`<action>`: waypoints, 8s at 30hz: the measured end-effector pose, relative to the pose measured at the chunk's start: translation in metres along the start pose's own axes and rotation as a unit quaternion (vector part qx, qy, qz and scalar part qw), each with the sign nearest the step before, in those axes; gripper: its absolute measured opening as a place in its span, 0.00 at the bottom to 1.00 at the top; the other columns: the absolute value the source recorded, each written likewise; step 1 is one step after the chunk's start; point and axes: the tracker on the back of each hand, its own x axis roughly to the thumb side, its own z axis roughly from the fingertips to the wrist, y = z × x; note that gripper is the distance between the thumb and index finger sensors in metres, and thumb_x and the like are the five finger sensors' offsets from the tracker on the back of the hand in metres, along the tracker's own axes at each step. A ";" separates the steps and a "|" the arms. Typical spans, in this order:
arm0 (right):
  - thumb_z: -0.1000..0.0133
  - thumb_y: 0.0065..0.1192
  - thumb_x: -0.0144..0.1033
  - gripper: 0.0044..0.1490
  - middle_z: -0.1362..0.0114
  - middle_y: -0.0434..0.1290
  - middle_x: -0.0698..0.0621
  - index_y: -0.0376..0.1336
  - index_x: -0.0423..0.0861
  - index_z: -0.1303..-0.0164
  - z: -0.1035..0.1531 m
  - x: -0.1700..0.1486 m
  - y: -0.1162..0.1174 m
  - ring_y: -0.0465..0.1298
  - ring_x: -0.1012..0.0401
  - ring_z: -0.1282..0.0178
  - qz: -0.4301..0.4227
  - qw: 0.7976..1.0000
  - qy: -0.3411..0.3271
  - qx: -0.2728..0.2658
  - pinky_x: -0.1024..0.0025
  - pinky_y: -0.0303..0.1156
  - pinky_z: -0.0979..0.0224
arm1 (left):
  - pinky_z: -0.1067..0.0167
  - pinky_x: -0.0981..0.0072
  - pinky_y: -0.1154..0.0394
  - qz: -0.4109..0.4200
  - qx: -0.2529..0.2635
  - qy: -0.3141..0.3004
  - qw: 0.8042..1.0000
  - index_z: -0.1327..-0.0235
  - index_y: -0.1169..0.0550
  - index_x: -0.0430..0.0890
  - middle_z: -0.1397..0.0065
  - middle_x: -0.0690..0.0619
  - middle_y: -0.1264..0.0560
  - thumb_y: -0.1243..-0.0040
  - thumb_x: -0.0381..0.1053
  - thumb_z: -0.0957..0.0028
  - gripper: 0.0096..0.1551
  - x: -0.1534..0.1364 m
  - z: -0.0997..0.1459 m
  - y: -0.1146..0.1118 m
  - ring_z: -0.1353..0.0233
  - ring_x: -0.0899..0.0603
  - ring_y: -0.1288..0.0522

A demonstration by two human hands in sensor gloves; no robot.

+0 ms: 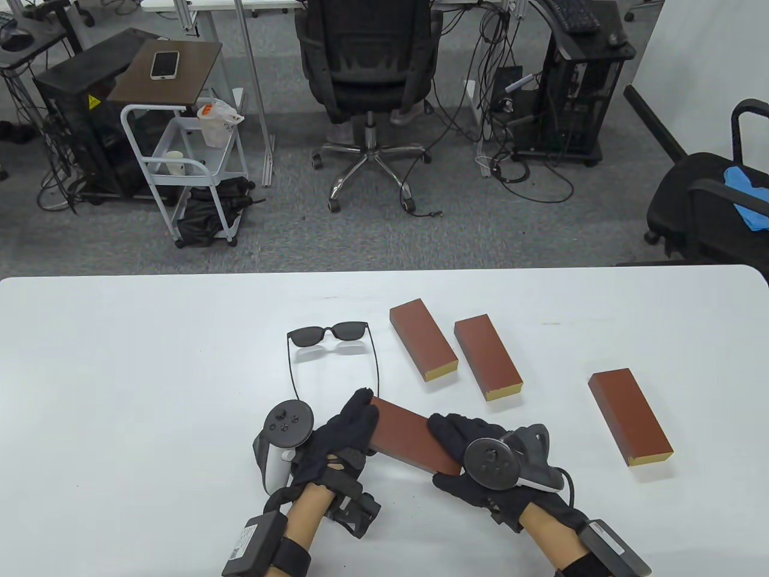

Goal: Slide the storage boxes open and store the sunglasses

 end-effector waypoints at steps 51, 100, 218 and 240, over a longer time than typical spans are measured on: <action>0.61 0.65 0.58 0.41 0.26 0.65 0.47 0.61 0.55 0.38 0.022 -0.063 0.001 0.66 0.46 0.27 0.110 0.979 0.173 -0.013 0.51 0.65 0.27 | 0.32 0.36 0.34 -0.404 0.151 -0.018 0.902 0.23 0.33 0.57 0.18 0.51 0.36 0.40 0.63 0.50 0.39 0.011 -0.044 0.048 0.20 0.36 0.36; 0.59 0.65 0.56 0.41 0.25 0.65 0.46 0.60 0.53 0.36 0.031 -0.085 -0.013 0.66 0.45 0.27 0.021 0.976 0.211 -0.052 0.51 0.66 0.28 | 0.40 0.44 0.24 -0.456 0.108 0.055 0.882 0.39 0.18 0.61 0.32 0.54 0.18 0.40 0.48 0.50 0.25 0.034 -0.132 0.102 0.33 0.41 0.19; 0.56 0.60 0.61 0.36 0.59 0.88 0.46 0.72 0.44 0.52 0.039 -0.061 -0.006 0.89 0.51 0.62 -0.506 0.797 0.244 -0.222 0.59 0.85 0.60 | 0.54 0.53 0.18 0.199 0.021 -0.009 0.980 0.30 0.25 0.49 0.34 0.45 0.20 0.41 0.54 0.45 0.29 0.024 0.007 -0.032 0.48 0.44 0.15; 0.63 0.75 0.54 0.30 0.67 0.89 0.52 0.75 0.47 0.57 0.049 -0.073 -0.023 0.90 0.57 0.70 -0.375 0.843 0.301 -0.240 0.64 0.86 0.66 | 0.46 0.44 0.21 0.248 -0.102 -0.032 0.963 0.26 0.31 0.45 0.26 0.40 0.27 0.45 0.60 0.45 0.36 0.027 0.007 -0.050 0.37 0.37 0.19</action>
